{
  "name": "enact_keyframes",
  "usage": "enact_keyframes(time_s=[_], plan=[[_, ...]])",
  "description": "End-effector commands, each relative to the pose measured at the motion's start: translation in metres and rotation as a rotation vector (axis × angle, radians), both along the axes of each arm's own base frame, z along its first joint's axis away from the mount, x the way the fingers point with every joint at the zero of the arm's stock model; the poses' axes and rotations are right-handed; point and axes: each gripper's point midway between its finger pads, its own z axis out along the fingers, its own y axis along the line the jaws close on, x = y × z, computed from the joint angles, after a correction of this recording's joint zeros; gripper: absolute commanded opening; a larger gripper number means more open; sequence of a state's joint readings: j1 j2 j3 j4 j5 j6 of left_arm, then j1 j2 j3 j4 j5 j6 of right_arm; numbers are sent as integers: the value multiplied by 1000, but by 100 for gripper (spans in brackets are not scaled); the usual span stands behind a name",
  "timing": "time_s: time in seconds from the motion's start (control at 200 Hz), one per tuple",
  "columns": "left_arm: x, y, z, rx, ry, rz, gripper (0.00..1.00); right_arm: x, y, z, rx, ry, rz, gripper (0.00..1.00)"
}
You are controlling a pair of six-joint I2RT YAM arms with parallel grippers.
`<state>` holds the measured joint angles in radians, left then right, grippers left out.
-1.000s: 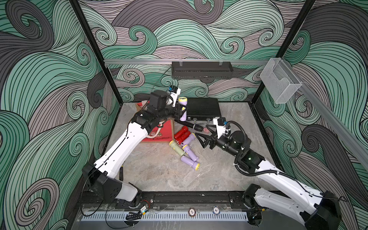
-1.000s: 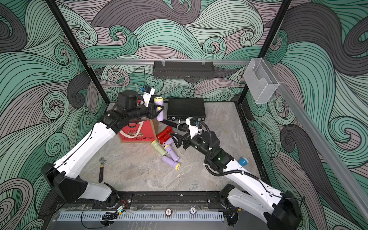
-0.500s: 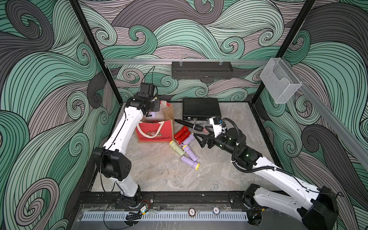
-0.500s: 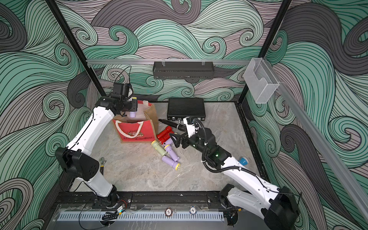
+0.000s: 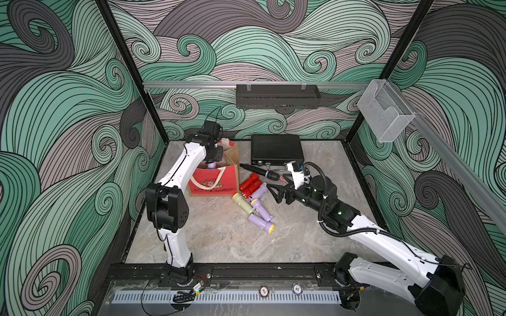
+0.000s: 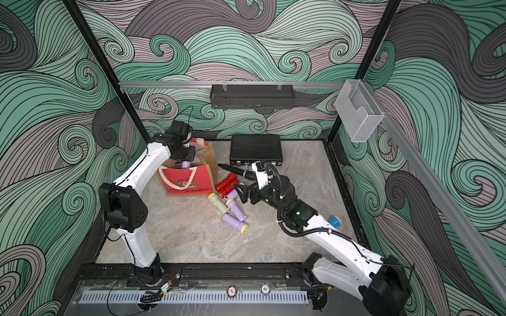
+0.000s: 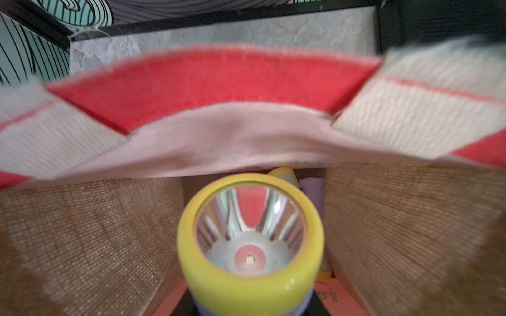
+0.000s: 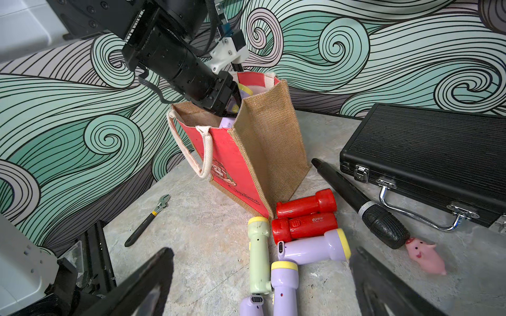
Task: Put the flashlights into the tote bags
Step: Place the flashlight in the canvas bag.
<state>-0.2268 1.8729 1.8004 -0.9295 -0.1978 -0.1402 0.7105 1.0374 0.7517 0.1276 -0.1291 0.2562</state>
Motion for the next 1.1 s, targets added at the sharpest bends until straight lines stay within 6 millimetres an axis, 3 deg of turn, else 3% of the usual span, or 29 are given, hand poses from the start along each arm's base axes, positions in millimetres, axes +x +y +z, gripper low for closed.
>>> enact_keyframes(time_s=[0.0, 0.205, 0.696, 0.871, 1.096], plan=[[-11, 3, -25, 6, 95, 21, 0, 2, 0, 11, -1, -33, -7, 99], [-10, 5, -56, 28, 160, 33, 0, 4, 3, 12, 1, -29, -4, 99], [-6, -1, -96, 12, 240, 48, 0, 2, -4, 13, -2, -33, -22, 99], [-5, -1, -93, 10, 229, 51, 0, 0, -7, 12, -6, -36, -31, 100], [-6, 0, -80, 0, 191, 56, 18, -2, -11, 11, -10, -31, -37, 100]])
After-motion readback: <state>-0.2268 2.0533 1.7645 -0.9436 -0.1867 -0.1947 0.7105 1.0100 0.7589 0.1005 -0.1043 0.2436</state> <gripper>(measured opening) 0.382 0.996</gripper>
